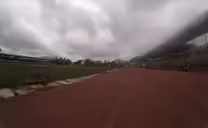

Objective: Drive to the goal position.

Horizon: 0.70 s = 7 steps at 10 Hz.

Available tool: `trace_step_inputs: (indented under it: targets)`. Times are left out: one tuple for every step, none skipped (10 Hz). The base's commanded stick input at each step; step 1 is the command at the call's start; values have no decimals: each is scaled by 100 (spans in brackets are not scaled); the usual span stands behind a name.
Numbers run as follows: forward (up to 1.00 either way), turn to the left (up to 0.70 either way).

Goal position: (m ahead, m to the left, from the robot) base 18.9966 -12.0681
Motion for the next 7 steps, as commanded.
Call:
trace_step_inputs:
  targets:
    - [70,0]
    - [70,0]
    - [70,0]
    - [70,0]
    - [70,0]
    - [70,0]
    - [70,0]
